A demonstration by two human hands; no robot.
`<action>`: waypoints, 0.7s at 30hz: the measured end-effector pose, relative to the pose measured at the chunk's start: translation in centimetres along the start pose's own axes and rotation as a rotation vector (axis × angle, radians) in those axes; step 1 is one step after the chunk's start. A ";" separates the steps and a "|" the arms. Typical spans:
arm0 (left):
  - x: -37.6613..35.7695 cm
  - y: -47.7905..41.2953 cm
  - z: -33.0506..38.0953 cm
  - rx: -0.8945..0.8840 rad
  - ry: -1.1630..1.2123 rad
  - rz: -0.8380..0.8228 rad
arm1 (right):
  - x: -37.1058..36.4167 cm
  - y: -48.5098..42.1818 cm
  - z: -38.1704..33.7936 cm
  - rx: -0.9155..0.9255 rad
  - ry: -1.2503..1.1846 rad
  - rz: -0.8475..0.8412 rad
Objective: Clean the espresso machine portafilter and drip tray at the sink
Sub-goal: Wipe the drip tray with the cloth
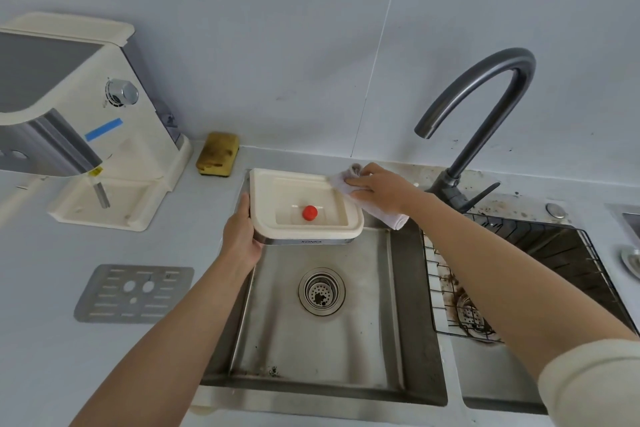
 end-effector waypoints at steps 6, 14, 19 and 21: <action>-0.3 0.0 -0.2 -0.023 -0.039 -0.017 | -1.8 1.0 -0.7 -0.283 -0.119 -0.133; 0.0 -0.4 -0.2 -0.031 -0.052 0.027 | -3.2 1.7 -2.7 -0.398 -0.424 -0.205; 0.6 -0.7 -0.6 -0.014 -0.069 0.031 | -2.2 2.4 -2.8 -0.413 -0.521 -0.293; 0.8 -0.8 -0.6 -0.007 -0.047 0.029 | -1.7 2.1 -2.1 -0.437 -0.588 -0.211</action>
Point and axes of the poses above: each hand's wrist, its own y-axis away from the middle knuckle, its own x-axis out of the back of the hand, z = x × y, the point moved 3 cm from there along -y, towards the middle knuckle, and after that the axes turned 7 degrees about z, right-handed, at the moved point
